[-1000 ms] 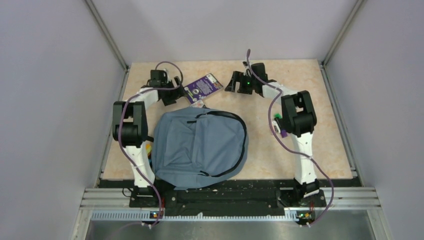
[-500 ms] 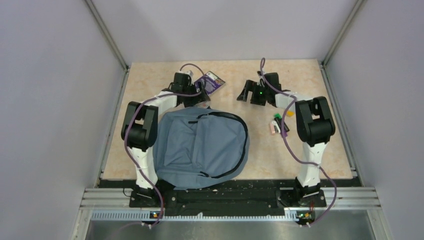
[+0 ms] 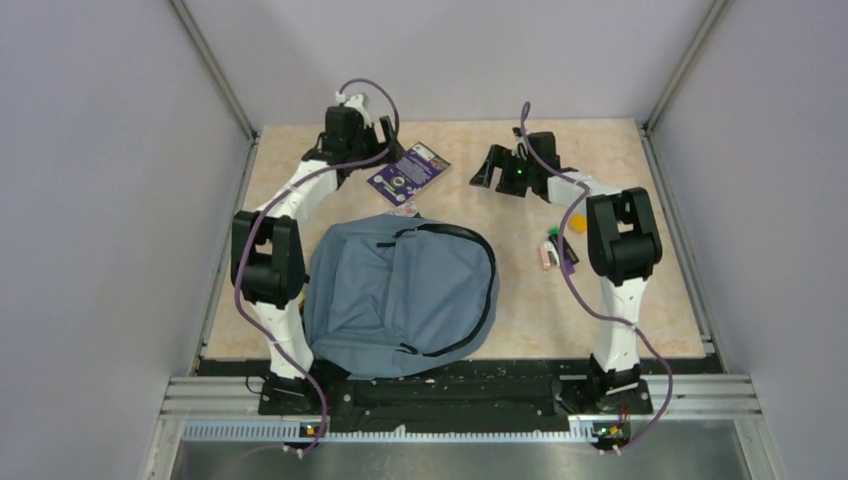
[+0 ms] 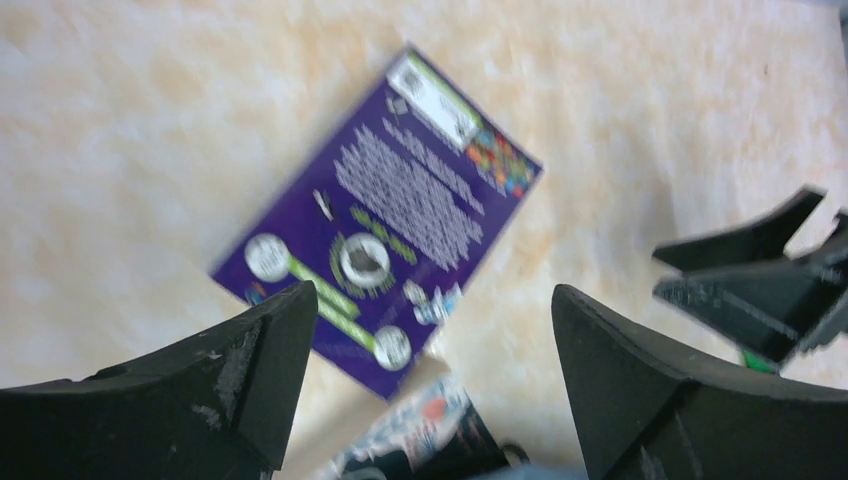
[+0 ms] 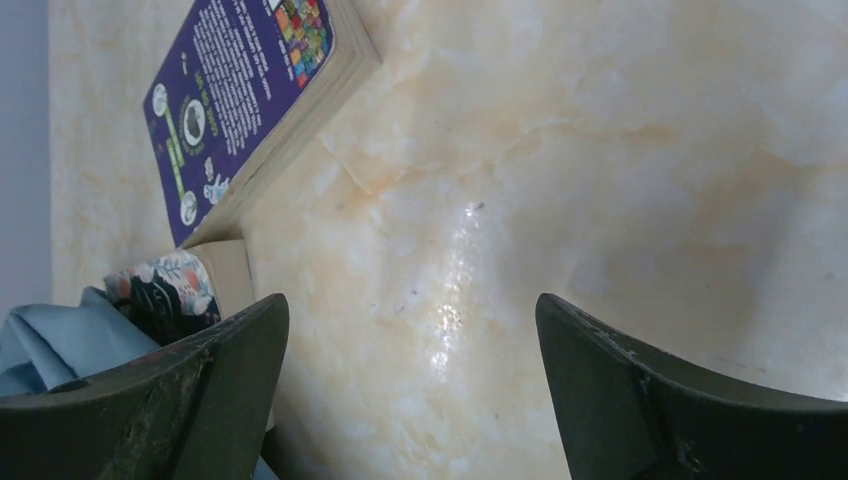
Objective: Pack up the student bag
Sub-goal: Adjust the book at the center of the board.
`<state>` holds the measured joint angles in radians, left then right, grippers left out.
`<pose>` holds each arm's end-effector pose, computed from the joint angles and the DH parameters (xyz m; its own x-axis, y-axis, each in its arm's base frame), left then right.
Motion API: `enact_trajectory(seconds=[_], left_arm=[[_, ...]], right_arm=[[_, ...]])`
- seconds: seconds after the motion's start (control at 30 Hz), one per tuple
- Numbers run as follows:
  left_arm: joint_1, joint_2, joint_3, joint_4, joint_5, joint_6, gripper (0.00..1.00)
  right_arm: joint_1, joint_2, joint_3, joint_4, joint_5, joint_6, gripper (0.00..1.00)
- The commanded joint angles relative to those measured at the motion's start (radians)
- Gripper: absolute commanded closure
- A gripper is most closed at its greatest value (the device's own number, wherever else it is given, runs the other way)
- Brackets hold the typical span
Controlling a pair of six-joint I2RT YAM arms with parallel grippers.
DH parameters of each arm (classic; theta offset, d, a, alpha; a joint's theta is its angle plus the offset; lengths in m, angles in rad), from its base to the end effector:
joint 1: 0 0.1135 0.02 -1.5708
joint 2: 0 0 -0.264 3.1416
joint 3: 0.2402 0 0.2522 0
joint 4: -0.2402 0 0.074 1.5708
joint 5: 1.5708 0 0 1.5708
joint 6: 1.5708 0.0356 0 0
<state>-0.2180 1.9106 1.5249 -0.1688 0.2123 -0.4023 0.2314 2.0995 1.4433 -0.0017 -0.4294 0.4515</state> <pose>0.4378 -0.1047 0.2686 -0.6243 -0.2537 -0.7389 0.1542 0.8871 -0.4350 0.4521 0.1218 0.1745 -0.7664 0.2270 -0.6009 -0.2165 0.7895 0.5743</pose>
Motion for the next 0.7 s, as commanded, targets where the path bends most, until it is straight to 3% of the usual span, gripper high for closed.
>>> enact_trajectory(seconds=[0.0, 0.2, 0.67], left_arm=[[0.069, 0.135, 0.196, -0.036, 0.009, 0.067, 0.08], [0.111, 0.340, 0.383, -0.081, 0.042, 0.091, 0.09], [0.099, 0.461, 0.437, -0.072, 0.122, 0.123, 0.09]], right_arm=[[-0.002, 0.063, 0.069, 0.097, -0.085, 0.115, 0.10], [0.024, 0.096, 0.084, 0.150, -0.100, 0.154, 0.10], [0.028, 0.061, 0.009, 0.104, -0.086, 0.096, 0.10]])
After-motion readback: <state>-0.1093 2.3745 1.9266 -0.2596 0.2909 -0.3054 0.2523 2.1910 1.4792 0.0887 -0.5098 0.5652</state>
